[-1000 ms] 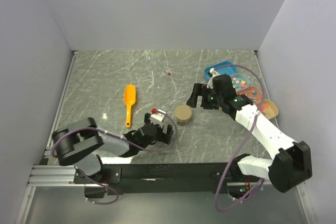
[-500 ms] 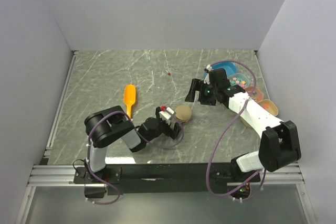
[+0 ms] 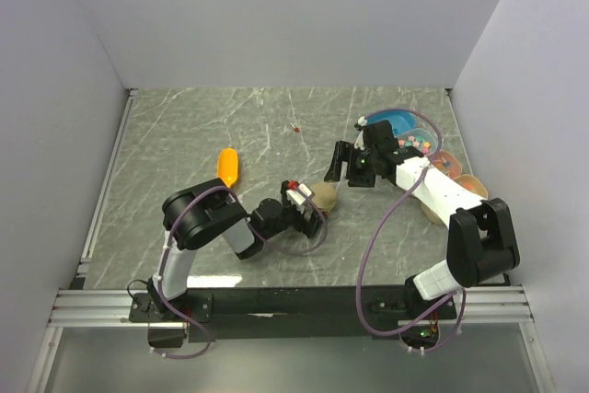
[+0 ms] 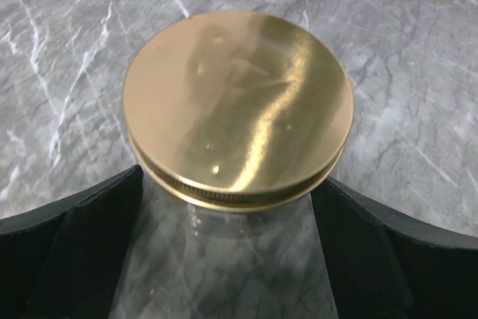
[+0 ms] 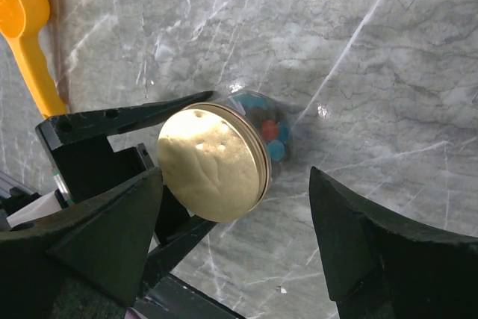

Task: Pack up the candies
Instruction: Screw the bottle lid onto the packing bottle.

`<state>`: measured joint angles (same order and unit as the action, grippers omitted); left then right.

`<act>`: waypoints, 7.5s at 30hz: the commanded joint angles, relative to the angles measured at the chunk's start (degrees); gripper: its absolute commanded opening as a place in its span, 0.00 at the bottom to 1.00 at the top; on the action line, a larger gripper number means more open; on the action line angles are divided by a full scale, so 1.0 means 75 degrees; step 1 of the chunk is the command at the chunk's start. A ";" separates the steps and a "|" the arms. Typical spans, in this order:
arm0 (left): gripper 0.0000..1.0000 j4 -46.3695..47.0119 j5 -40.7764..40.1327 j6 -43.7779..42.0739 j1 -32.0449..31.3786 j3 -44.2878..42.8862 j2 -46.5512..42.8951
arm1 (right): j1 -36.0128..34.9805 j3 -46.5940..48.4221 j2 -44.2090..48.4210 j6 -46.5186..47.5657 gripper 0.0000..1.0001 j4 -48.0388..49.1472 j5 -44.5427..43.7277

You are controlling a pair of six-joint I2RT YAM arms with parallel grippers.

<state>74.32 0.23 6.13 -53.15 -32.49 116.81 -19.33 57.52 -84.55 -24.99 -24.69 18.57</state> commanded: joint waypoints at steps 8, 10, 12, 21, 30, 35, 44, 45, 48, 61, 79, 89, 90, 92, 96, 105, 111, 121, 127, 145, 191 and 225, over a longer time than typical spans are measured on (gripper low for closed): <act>0.99 0.0098 0.0661 -0.0302 0.0043 -0.0437 0.0280 | 0.0058 0.0464 -0.0140 0.0168 0.83 0.0057 0.0149; 0.99 0.0086 0.0731 -0.0325 0.0055 -0.0508 0.0292 | 0.0058 0.0487 -0.0175 0.0192 0.82 0.0045 0.0161; 0.98 0.0040 0.0778 -0.0302 0.0055 -0.0589 0.0315 | 0.0058 0.0546 -0.0257 0.0215 0.81 0.0022 0.0184; 0.88 -0.0136 0.0942 -0.0278 0.0078 -0.0637 0.0397 | 0.0046 0.0546 -0.0468 0.0274 0.69 0.0127 0.0325; 0.81 -0.0464 0.0965 -0.0243 0.0078 -0.0683 0.0362 | -0.0035 0.0476 -0.0562 0.0438 0.61 0.0116 0.0173; 0.80 -0.0663 0.0965 -0.0267 0.0078 -0.0730 0.0339 | -0.0164 0.0487 -0.0632 0.0508 0.49 0.0058 -0.0050; 0.81 -0.0875 0.0977 -0.0243 0.0090 -0.0766 0.0304 | -0.0375 0.0570 -0.0750 0.0602 0.45 -0.0107 -0.0401; 0.81 -0.0898 0.0977 -0.0232 0.0078 -0.0766 0.0292 | -0.0399 0.0546 -0.0750 0.0602 0.44 -0.0107 -0.0425; 0.81 -0.0957 0.0966 -0.0267 0.0078 -0.0777 0.0257 | -0.0469 0.0476 -0.0726 0.0567 0.44 -0.0107 -0.0518; 0.81 -0.1389 0.0743 -0.0114 0.0137 -0.0847 0.0233 | -0.0902 -0.0062 -0.0293 0.0298 0.38 -0.0341 -0.0987; 0.80 -0.1519 0.0719 -0.0009 0.0160 -0.0555 -0.0094 | -0.1080 -0.1049 0.1923 -0.0315 0.31 -0.0927 -0.1034; 0.80 -0.1671 0.1129 0.0003 0.0172 -0.0379 -0.0282 | -0.0446 0.0896 -0.0256 0.1561 0.40 -0.0259 -0.0088; 0.80 -0.1695 0.1153 0.0014 0.0160 -0.0390 -0.0271 | -0.0434 0.1199 -0.0408 0.1702 0.41 -0.0271 0.0066; 0.80 -0.1707 0.1176 0.0026 0.0160 -0.0379 -0.0271 | -0.0446 0.1540 -0.0807 0.1949 0.41 -0.0283 0.0335; 0.80 -0.1730 0.1188 0.0038 0.0160 -0.0402 -0.0271 | -0.0446 0.1799 -0.1265 0.2242 0.41 -0.0271 0.0536; 0.81 -0.1742 0.1247 0.0120 0.0160 -0.0437 -0.0270 | -0.0504 0.1847 -0.1816 0.2547 0.41 -0.0165 0.0829; 0.81 -0.1859 0.1247 0.0108 0.0172 -0.0496 -0.0282 | -0.0528 0.1355 -0.1652 0.2489 0.40 -0.0072 0.0759; 0.81 -0.2000 0.1259 0.0120 0.0172 -0.0554 -0.0282 | -0.0621 0.0757 -0.1266 0.2454 0.39 0.0046 0.0548; 0.80 -0.2245 0.1048 0.0167 0.0219 -0.0648 -0.0271 | -0.0949 0.0172 -0.0657 0.2149 0.37 0.0034 -0.0049; 0.80 -0.2562 0.0930 0.0179 0.0359 -0.0766 -0.0270 | -0.1431 -0.2876 0.2647 -0.0219 0.22 0.0621 -0.0776; 0.81 -0.2972 0.1293 0.0085 0.0465 -0.0848 -0.0329 | -0.0879 -0.0508 -0.0224 0.2290 0.39 0.0772 0.0115; 0.81 -0.3054 0.1505 0.0214 0.0606 -0.0941 -0.0294 | -0.0856 0.0184 -0.1055 0.2782 0.33 0.0573 -0.0003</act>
<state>58.22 11.38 5.54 -49.43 -39.53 113.82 -25.45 61.76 -94.61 -4.16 -18.90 18.65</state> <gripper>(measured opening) 0.825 0.336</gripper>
